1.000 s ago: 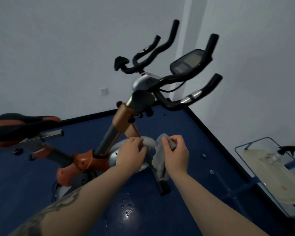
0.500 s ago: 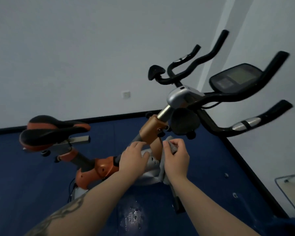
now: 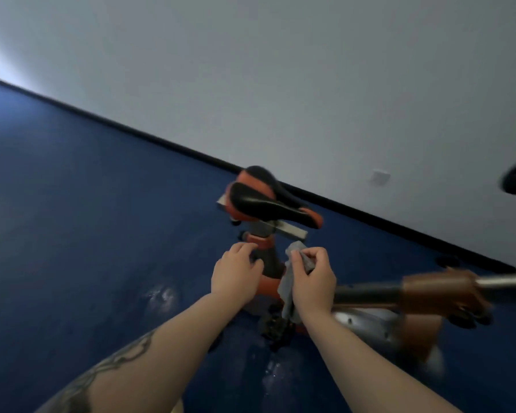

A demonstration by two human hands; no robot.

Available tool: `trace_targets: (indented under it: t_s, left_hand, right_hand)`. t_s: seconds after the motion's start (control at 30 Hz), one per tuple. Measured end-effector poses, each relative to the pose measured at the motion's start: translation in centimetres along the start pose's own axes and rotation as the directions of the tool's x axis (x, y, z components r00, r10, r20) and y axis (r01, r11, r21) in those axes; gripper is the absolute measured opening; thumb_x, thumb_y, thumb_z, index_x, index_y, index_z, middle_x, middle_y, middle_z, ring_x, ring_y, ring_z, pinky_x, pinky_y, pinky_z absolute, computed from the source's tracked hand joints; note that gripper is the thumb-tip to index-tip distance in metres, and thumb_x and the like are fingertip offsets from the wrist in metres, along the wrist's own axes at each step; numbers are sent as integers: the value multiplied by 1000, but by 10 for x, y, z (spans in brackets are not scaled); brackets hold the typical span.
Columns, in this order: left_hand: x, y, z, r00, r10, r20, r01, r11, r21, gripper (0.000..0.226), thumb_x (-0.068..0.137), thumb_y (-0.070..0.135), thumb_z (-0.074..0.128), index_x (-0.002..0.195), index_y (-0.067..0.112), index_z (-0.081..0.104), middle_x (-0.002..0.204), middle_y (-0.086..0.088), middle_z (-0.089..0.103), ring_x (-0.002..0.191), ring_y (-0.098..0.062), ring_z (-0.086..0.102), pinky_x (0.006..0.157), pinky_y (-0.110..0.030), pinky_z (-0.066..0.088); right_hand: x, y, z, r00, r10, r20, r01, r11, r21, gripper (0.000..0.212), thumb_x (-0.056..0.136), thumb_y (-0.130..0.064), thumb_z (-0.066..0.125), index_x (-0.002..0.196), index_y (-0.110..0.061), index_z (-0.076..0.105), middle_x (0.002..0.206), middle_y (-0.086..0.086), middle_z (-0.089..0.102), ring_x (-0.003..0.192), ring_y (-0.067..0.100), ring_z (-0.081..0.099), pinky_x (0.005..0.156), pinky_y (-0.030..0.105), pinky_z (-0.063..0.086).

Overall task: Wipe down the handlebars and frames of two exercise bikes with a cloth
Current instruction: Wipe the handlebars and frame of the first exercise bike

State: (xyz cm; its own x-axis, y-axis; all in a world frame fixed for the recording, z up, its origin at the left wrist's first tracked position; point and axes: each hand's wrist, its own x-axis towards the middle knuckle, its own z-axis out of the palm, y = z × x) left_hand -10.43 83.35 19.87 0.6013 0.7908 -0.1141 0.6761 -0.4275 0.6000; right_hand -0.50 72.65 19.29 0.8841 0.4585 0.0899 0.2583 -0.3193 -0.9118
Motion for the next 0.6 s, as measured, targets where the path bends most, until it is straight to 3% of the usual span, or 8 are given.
trace_targets:
  t_s: [0.2,0.43,0.6]
  left_hand:
    - [35,-131,-85,990,-128,-60,128,992,-11,45,96,33,43,141,23,43,148,5,41,129,-18,44,107,-36,37]
    - [83,-271,-199,977,-200,-72,205,976,68,45,96,33,43,140,24,44,147,5,43,128,-19,44,105,-36,37]
    - [126,-323,-244,969,-234,-83,239,969,63,44,96,32,43,140,23,45,147,4,43,128,-20,45,105,-36,35]
  right_hand:
    - [-17,-49,156,988,-7,156,3,1000,26,16,91,-36,59,81,-28,49,76,-13,59,71,-2,56,58,15,38]
    - [-36,-109,311,977,81,196,-85,996,12,16,92,-37,57,86,-25,49,78,-12,60,74,3,57,59,20,40]
    - [-26,-142,377,976,80,203,-82,997,2,14,92,-37,57,86,-26,49,81,-10,61,75,5,59,61,24,45]
